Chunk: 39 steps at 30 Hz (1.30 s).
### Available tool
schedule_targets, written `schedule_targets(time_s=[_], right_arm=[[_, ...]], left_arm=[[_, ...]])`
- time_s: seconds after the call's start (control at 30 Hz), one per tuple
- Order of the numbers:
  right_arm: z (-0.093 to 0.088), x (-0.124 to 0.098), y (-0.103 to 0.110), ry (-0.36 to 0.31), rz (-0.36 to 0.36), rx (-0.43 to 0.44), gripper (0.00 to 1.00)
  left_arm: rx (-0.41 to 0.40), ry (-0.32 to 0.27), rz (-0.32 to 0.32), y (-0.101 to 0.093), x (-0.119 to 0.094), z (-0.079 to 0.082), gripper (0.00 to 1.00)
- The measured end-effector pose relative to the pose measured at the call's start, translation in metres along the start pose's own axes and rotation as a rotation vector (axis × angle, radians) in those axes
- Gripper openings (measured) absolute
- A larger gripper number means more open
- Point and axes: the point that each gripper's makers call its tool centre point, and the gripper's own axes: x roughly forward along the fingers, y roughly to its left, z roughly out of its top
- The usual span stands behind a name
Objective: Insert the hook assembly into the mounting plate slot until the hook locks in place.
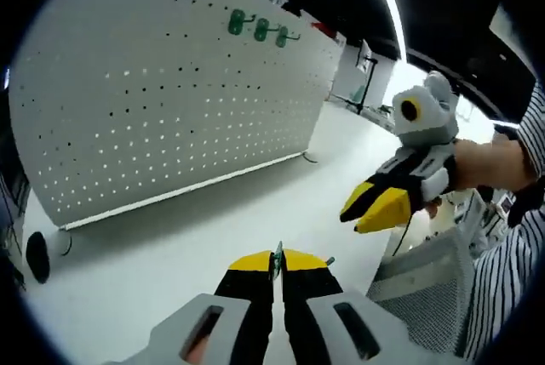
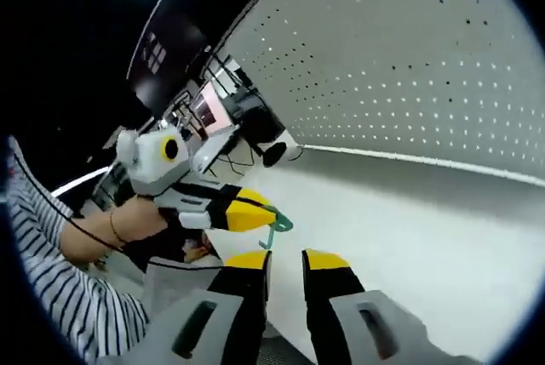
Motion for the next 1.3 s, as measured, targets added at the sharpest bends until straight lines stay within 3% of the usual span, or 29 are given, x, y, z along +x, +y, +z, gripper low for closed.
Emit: schedule_targets(time_s=[0.13, 0.27, 0.37, 0.5, 0.87, 1.3], right_arm=[[0.005, 0.002, 0.010, -0.021, -0.030, -0.144, 0.15], [0.003, 0.007, 0.019, -0.031, -0.039, -0.204, 0.14], [0.006, 0.009, 0.021, -0.053, -0.068, -0.267, 0.13], [0.006, 0.013, 0.026, -0.044, -0.073, -0.345, 0.12], [0.003, 0.026, 0.022, -0.009, -0.080, -0.380, 0.08], [0.002, 0.027, 0.021, 0.008, -0.101, -0.435, 0.03]], left_arm=[[-0.211, 0.011, -0.007, 0.002, 0.000, -0.006, 0.02], [-0.483, -0.054, -0.109, -0.010, 0.000, 0.002, 0.01], [-0.572, -0.075, -0.149, -0.016, -0.002, 0.005, 0.01], [-0.546, -0.061, -0.151, -0.022, -0.003, 0.004, 0.01], [-0.533, -0.041, -0.184, -0.043, -0.001, 0.006, 0.01], [-0.518, -0.046, -0.195, -0.048, 0.000, 0.007, 0.01]])
